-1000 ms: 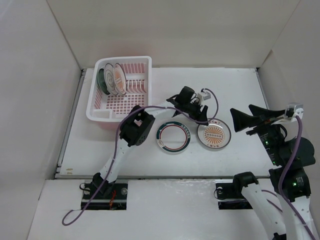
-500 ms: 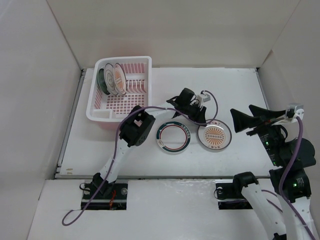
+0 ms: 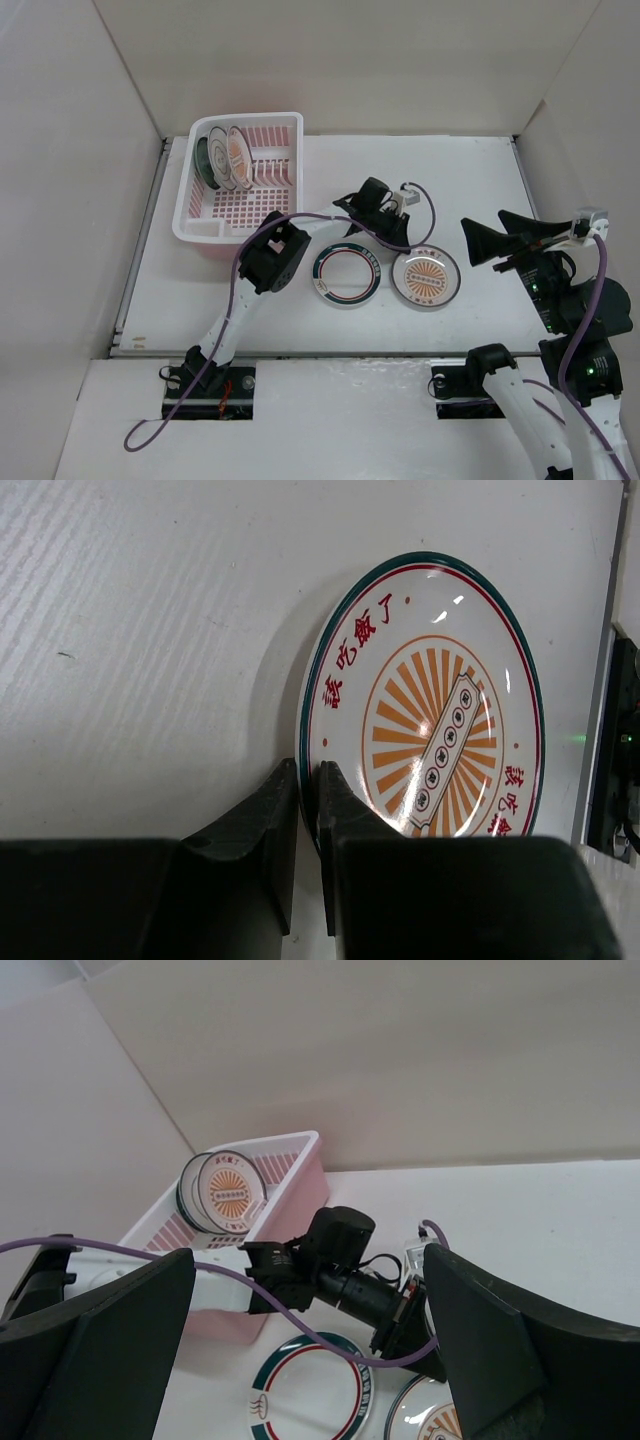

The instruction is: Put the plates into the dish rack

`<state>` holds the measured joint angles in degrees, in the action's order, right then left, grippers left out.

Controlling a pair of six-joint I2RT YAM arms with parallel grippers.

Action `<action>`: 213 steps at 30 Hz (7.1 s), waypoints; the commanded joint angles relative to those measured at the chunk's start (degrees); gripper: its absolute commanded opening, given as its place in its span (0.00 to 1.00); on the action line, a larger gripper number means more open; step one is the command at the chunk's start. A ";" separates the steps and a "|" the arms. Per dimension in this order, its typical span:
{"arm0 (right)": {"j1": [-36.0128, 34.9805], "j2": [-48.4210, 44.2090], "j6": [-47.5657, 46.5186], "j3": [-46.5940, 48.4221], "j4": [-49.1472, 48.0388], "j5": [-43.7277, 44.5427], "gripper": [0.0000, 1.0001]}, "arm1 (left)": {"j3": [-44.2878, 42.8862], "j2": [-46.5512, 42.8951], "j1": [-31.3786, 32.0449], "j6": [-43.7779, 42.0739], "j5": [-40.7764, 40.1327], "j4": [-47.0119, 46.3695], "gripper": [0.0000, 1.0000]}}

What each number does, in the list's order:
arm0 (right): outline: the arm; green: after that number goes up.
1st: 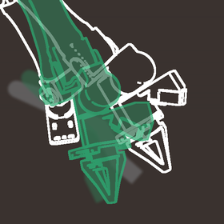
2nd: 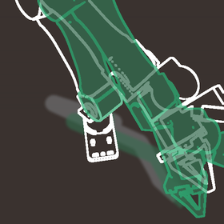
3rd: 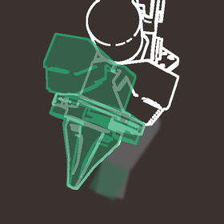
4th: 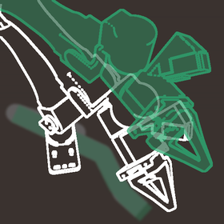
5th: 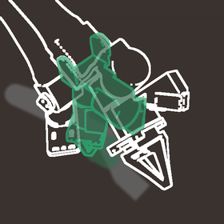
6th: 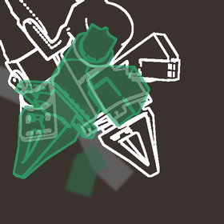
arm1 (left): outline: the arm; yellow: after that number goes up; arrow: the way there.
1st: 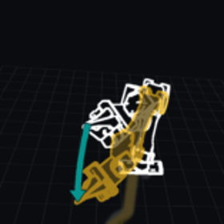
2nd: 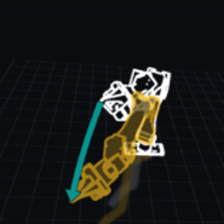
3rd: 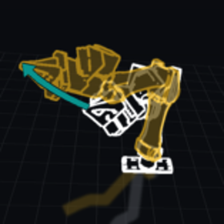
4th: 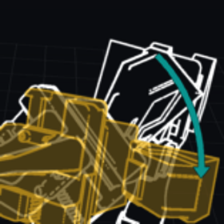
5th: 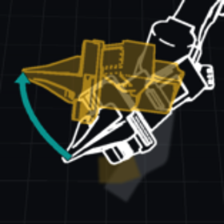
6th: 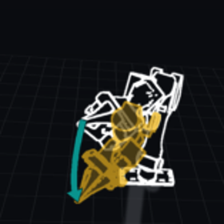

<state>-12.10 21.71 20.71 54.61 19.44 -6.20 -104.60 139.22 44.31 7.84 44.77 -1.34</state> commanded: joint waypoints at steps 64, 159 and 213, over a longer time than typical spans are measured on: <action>-6.01 4.39 -0.23 0.41 -4.76 0.22 1.00 | 3.35 -43.16 -23.57 -13.45 -80.98 4.24 0.00; -7.06 4.39 -1.29 -0.12 -5.29 -3.03 1.00 | 23.03 -40.68 -23.23 -22.51 -74.83 -6.92 0.38; -9.87 69.60 11.37 -18.93 -40.54 -23.42 0.77 | 34.46 -98.79 -8.98 6.75 -46.88 16.64 1.00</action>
<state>-21.21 90.24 31.59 34.04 -18.39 -28.80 -70.63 40.97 35.18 15.29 -3.22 17.85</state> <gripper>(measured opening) 0.773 0.997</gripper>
